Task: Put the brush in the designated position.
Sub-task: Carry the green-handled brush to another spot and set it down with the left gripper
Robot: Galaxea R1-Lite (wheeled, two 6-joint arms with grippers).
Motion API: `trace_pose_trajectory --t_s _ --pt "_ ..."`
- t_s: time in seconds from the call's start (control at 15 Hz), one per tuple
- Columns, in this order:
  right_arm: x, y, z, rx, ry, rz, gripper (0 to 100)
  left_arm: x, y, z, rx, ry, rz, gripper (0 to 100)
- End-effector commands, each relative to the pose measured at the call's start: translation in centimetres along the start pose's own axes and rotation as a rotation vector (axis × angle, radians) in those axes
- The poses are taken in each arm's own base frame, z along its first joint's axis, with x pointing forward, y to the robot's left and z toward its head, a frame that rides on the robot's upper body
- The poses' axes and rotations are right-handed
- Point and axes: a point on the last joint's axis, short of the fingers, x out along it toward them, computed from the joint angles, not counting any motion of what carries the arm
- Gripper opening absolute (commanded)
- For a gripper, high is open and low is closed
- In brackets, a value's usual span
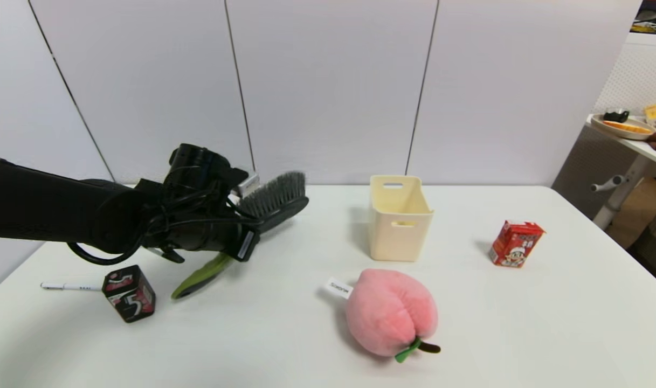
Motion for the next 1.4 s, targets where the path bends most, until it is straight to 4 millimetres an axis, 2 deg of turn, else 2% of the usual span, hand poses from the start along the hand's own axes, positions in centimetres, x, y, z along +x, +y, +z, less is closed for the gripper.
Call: trace_pose_trajectory --t_s 0.07,0.33,0.6,0.73,0.93,1.4 --pt "0.0 0.0 0.0 -0.001 0.003 0.001 100 1.3 -1.9 4.6 0.023 -0.134 -0.093 0" --pt "0.0 0.0 0.0 -0.001 0.003 0.001 100 5.9 -3.6 10.1 0.072 -0.35 -0.106 0" --pt "0.0 0.0 0.0 -0.001 0.001 0.0 100 10.8 -4.5 12.5 0.086 -0.623 -0.09 0" --pt "0.0 0.0 0.0 -0.001 0.003 0.001 100 13.3 -4.6 12.6 0.094 -0.736 -0.075 0" --pt "0.0 0.0 0.0 -0.001 0.003 0.001 100 15.8 -4.8 12.1 0.111 -0.825 -0.057 0" --pt "0.0 0.0 0.0 -0.001 0.003 0.001 100 18.6 -7.5 10.5 0.122 -0.847 -0.1 0"
